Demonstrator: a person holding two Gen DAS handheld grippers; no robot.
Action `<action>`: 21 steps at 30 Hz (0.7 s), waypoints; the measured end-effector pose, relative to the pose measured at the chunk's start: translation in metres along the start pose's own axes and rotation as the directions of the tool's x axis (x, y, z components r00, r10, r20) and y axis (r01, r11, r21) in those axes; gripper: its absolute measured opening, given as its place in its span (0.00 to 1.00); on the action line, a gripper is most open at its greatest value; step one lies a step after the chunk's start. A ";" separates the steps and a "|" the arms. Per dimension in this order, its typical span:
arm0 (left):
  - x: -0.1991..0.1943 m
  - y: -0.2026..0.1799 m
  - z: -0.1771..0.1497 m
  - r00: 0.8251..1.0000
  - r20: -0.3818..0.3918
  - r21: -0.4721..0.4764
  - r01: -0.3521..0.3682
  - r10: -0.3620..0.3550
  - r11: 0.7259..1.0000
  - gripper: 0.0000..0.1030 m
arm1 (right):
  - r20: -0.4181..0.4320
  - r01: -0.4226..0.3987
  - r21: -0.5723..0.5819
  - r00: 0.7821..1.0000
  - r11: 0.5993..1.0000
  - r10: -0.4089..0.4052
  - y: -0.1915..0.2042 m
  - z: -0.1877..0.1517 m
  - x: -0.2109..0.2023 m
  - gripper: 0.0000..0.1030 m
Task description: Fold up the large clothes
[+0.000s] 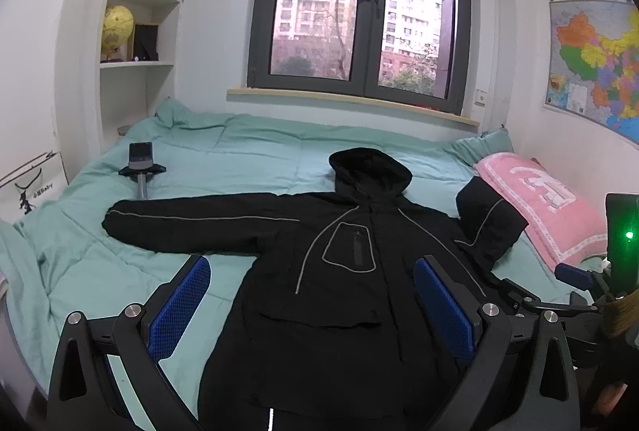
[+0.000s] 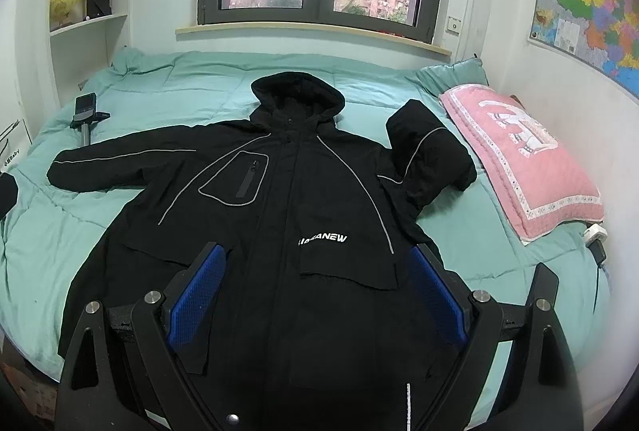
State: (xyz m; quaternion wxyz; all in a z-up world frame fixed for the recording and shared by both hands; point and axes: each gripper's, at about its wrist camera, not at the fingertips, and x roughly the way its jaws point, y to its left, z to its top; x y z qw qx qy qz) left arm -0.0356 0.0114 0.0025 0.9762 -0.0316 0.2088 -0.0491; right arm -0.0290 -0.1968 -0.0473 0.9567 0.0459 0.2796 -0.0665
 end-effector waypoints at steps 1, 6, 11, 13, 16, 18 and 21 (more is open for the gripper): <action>0.001 -0.001 0.000 1.000 -0.003 0.000 -0.001 0.001 1.000 0.99 | -0.002 -0.001 0.002 1.000 1.000 0.001 0.000 0.000 0.000 0.92; 0.006 -0.007 -0.003 1.000 -0.005 0.003 -0.004 0.004 1.000 0.99 | -0.011 -0.002 0.004 1.000 1.000 0.002 0.001 -0.003 0.005 0.92; 0.013 0.000 -0.007 1.000 -0.014 0.002 -0.004 0.004 1.000 0.99 | -0.021 -0.007 0.003 1.000 1.000 0.007 0.002 -0.004 0.011 0.92; 0.016 0.012 -0.008 1.000 -0.019 -0.004 -0.003 0.003 1.000 0.99 | -0.024 -0.008 0.004 1.000 1.000 0.008 0.004 -0.004 0.013 0.92; 0.023 0.016 -0.009 1.000 -0.027 -0.007 -0.014 0.014 1.000 0.99 | -0.029 -0.009 0.001 1.000 1.000 0.009 0.006 -0.003 0.019 0.92; 0.028 0.017 -0.009 0.999 -0.031 -0.006 -0.022 0.021 1.000 0.99 | -0.035 -0.010 -0.002 0.999 1.000 0.010 0.009 -0.001 0.024 0.92; 0.033 0.016 -0.008 0.999 -0.034 -0.008 -0.032 0.032 0.999 0.99 | -0.041 -0.015 -0.004 0.999 1.000 0.015 0.011 0.001 0.030 0.92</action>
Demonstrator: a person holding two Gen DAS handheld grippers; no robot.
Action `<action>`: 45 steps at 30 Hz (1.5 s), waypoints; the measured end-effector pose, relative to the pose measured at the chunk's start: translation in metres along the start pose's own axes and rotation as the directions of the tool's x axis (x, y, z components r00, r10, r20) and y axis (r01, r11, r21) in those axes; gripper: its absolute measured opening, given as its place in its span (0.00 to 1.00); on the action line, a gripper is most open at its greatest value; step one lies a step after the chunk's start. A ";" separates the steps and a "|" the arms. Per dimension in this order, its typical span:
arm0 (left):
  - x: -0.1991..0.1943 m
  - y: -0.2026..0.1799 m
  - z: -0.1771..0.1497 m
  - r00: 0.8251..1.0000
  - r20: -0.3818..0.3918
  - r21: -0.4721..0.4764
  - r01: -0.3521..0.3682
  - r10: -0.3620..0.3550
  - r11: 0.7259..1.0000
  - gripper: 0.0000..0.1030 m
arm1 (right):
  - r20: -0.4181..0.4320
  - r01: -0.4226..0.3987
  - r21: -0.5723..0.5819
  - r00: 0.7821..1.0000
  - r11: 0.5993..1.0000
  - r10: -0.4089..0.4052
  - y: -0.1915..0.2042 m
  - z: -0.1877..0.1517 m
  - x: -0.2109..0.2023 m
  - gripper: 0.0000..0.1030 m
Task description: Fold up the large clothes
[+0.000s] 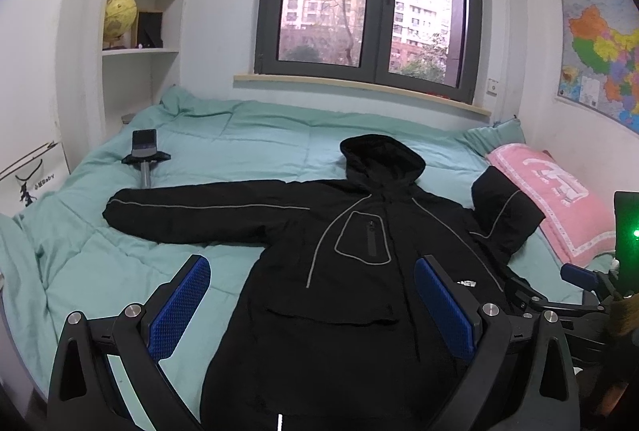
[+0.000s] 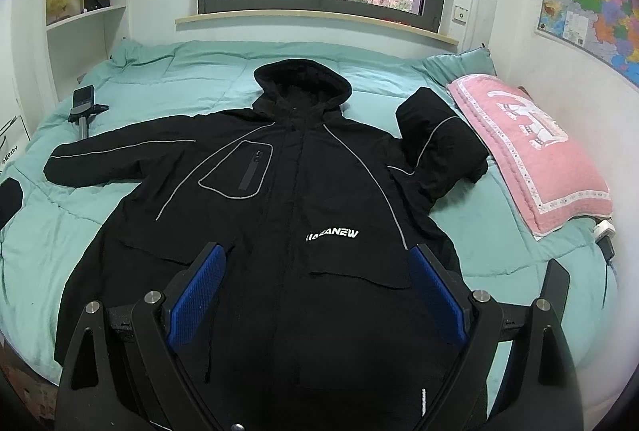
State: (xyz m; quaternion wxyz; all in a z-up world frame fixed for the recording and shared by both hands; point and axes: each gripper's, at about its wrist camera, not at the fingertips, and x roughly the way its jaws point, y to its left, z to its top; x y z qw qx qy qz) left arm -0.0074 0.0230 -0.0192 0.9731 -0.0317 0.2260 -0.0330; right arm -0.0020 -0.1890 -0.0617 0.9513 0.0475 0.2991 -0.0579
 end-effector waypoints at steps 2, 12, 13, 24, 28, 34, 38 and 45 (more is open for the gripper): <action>0.004 0.002 0.002 1.000 -0.002 -0.003 -0.002 0.002 1.000 0.99 | -0.004 -0.004 -0.001 1.000 1.000 0.004 0.001 0.003 0.004 0.92; 0.021 0.007 0.011 1.000 -0.013 -0.021 -0.014 0.013 1.000 0.99 | -0.014 -0.003 0.000 1.000 1.000 0.003 0.005 0.014 0.019 0.92; 0.021 0.008 0.012 1.000 -0.012 -0.020 -0.014 0.013 1.000 0.99 | -0.014 -0.002 0.002 1.000 1.000 0.003 0.006 0.015 0.021 0.92; 0.046 0.065 0.049 1.000 0.014 -0.059 -0.002 0.003 0.998 0.99 | 0.038 -0.024 -0.017 0.999 1.000 0.024 0.031 0.056 0.042 0.92; 0.070 0.114 0.068 0.999 -0.011 -0.109 -0.054 0.053 0.993 0.99 | 0.095 -0.073 -0.040 0.993 0.997 0.077 0.049 0.085 0.064 0.92; 0.115 0.202 0.086 0.999 -0.040 -0.275 -0.013 0.002 0.961 0.99 | 0.218 -0.087 -0.030 0.972 0.996 0.092 0.067 0.106 0.132 0.92; 0.144 0.266 0.080 0.999 -0.043 -0.354 -0.039 0.026 0.934 0.99 | 0.182 -0.041 0.016 0.983 0.999 0.037 0.074 0.080 0.209 0.92; 0.215 0.378 0.037 0.988 -0.123 -0.572 -0.148 0.094 0.807 0.99 | 0.022 -0.056 -0.004 0.998 0.998 0.056 0.087 0.046 0.288 0.91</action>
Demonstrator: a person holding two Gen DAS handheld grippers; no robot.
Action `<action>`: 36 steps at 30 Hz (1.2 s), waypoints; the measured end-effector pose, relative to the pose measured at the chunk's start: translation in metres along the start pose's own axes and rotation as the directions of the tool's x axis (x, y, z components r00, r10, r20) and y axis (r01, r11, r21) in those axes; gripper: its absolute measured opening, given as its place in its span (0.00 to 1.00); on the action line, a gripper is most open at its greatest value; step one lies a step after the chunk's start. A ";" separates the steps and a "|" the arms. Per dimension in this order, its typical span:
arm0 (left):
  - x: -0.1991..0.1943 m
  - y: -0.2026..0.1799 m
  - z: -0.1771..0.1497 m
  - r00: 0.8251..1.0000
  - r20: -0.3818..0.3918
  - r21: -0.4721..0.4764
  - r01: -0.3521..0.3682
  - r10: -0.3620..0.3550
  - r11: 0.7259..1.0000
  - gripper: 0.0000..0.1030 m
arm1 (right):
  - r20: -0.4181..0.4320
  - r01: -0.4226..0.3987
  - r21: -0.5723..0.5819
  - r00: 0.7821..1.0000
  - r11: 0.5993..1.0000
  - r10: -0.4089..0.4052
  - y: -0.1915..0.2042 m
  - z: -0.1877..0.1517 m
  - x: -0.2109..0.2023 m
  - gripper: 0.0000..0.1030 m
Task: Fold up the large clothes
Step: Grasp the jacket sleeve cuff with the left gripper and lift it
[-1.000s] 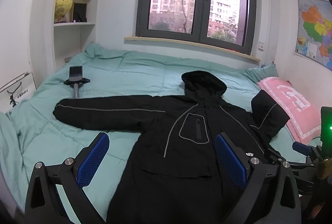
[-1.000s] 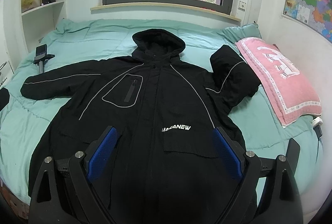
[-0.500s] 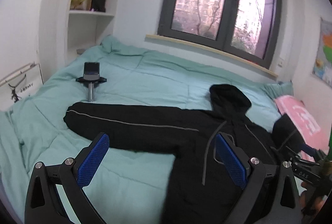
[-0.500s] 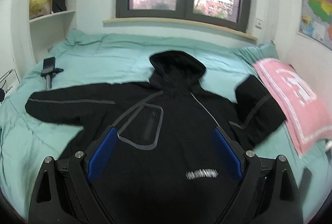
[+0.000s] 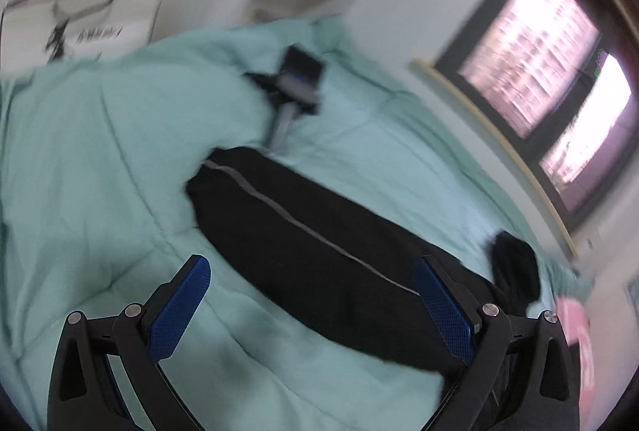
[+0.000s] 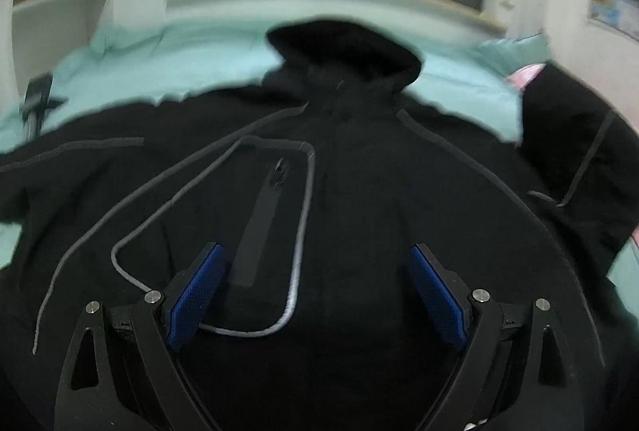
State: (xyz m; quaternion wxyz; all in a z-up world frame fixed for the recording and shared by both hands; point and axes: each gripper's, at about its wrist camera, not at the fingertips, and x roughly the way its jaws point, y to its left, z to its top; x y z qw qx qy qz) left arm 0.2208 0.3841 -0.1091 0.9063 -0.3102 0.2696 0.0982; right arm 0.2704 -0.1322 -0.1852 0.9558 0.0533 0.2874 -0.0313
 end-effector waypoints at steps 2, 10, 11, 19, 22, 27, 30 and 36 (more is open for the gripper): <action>0.034 0.013 0.007 0.998 -0.056 -0.044 -0.005 0.002 0.999 0.99 | 0.004 -0.009 0.005 1.000 1.000 0.009 -0.001 0.000 0.000 0.91; 0.126 0.029 0.002 0.973 -0.152 -0.088 -0.186 0.171 0.979 0.89 | -0.044 -0.040 0.030 0.998 0.999 0.042 -0.007 -0.002 0.012 0.91; 0.122 0.024 0.003 0.978 -0.118 -0.070 -0.180 0.171 0.981 0.73 | -0.046 -0.038 0.026 0.998 0.999 0.039 -0.006 -0.002 0.013 0.91; 0.081 -0.030 0.008 0.998 0.050 0.134 0.018 -0.024 0.991 0.34 | -0.062 -0.027 0.009 0.998 1.000 0.028 -0.002 -0.006 0.014 0.92; 0.106 -0.020 0.005 0.999 0.015 0.098 -0.038 0.037 0.994 0.50 | -0.063 -0.028 0.009 0.998 1.000 0.029 -0.002 -0.006 0.013 0.92; 0.130 0.011 -0.003 0.991 -0.035 0.022 -0.128 0.129 0.991 0.23 | -0.061 -0.041 0.017 0.997 0.999 0.042 -0.003 -0.006 0.015 0.93; 0.124 -0.001 -0.006 0.984 -0.019 0.074 -0.177 0.179 0.981 0.22 | -0.058 -0.049 0.024 0.997 0.999 0.050 -0.005 -0.006 0.016 0.93; 0.054 -0.099 -0.007 0.995 0.097 0.315 -0.016 -0.015 0.949 0.22 | -0.060 -0.055 0.033 0.997 0.998 0.057 -0.007 -0.005 0.016 0.93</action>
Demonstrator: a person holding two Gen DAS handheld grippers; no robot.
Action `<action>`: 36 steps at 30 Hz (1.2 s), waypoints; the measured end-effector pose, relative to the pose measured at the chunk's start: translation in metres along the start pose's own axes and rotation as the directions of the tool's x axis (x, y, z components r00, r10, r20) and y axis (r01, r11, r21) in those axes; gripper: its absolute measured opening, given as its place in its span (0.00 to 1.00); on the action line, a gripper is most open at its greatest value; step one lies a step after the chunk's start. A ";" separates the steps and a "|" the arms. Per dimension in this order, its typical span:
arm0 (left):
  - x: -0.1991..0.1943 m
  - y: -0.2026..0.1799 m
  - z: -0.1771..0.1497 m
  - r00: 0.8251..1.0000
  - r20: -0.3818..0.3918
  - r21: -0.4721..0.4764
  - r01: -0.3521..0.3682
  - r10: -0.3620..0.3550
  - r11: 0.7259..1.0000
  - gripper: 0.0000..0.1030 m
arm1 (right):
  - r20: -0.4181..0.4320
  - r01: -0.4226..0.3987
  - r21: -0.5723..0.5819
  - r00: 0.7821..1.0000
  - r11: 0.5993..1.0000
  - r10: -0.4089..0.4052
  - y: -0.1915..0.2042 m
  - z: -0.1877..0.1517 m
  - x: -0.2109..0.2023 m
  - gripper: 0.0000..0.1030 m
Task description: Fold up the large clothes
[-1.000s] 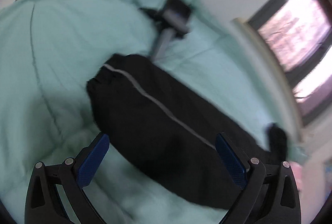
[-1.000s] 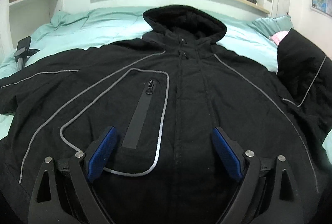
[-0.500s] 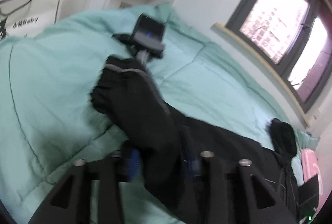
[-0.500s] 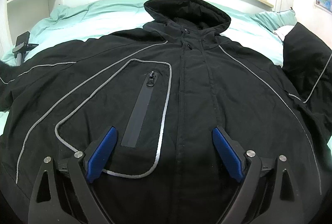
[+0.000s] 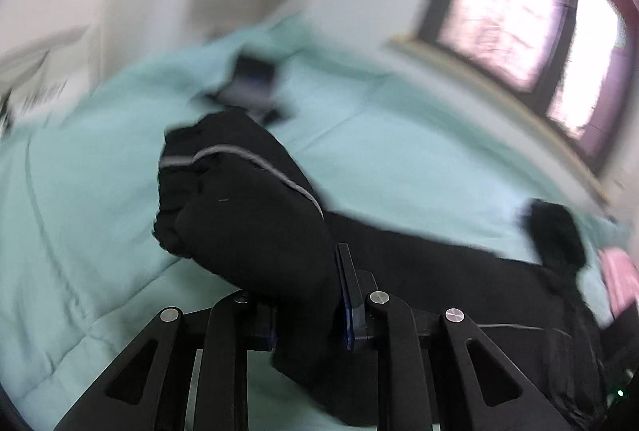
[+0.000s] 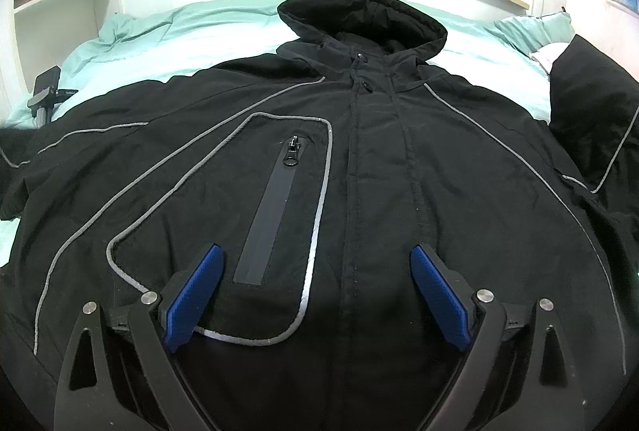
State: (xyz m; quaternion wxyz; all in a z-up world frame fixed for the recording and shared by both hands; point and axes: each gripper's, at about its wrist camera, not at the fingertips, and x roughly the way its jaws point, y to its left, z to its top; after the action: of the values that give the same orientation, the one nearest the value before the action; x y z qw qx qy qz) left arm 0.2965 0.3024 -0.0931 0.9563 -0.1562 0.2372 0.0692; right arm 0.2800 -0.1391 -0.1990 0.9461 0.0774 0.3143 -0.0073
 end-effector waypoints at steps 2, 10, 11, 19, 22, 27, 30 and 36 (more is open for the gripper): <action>-0.023 -0.050 0.009 0.997 0.038 0.081 0.062 -0.065 0.995 0.22 | 0.008 0.006 0.016 1.000 1.000 -0.006 -0.003 0.001 -0.004 0.93; -0.054 -0.253 -0.041 0.933 -0.109 0.340 0.360 -0.344 0.869 0.22 | 0.052 0.033 0.146 0.998 0.989 -0.041 -0.053 0.017 -0.072 0.92; -0.045 -0.280 -0.060 0.923 -0.152 0.362 0.385 -0.354 0.849 0.22 | 0.060 0.039 0.154 0.997 0.987 -0.048 -0.061 0.019 -0.084 0.93; 0.069 -0.354 -0.178 0.849 -0.494 0.390 0.408 -0.186 0.826 0.30 | -0.097 -0.003 0.110 0.995 0.994 0.013 -0.106 0.022 -0.092 0.93; 0.068 -0.350 -0.181 0.825 -0.525 0.377 0.448 -0.211 0.811 0.53 | -0.150 -0.061 0.065 0.986 0.996 0.070 -0.104 0.021 -0.080 0.93; 0.038 -0.322 -0.141 0.612 -0.607 0.024 0.651 -0.506 0.759 0.62 | -0.179 -0.161 0.080 0.968 0.984 0.173 -0.092 0.045 -0.069 0.92; 0.012 -0.313 -0.115 0.658 -0.553 0.035 0.632 -0.511 0.775 0.62 | -0.207 -0.221 0.131 0.947 0.966 0.245 -0.079 0.058 -0.049 0.92; -0.004 -0.273 -0.075 0.868 -0.432 0.183 0.350 -0.245 0.919 0.63 | -0.212 -0.251 0.233 0.930 0.939 0.301 -0.043 0.081 0.005 0.84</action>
State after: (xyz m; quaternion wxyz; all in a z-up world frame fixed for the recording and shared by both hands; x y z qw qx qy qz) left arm 0.3169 0.0205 -0.0817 0.8984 -0.0775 0.4074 -0.1446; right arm 0.3297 -0.1933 -0.1441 0.8788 0.2170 0.4120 0.1044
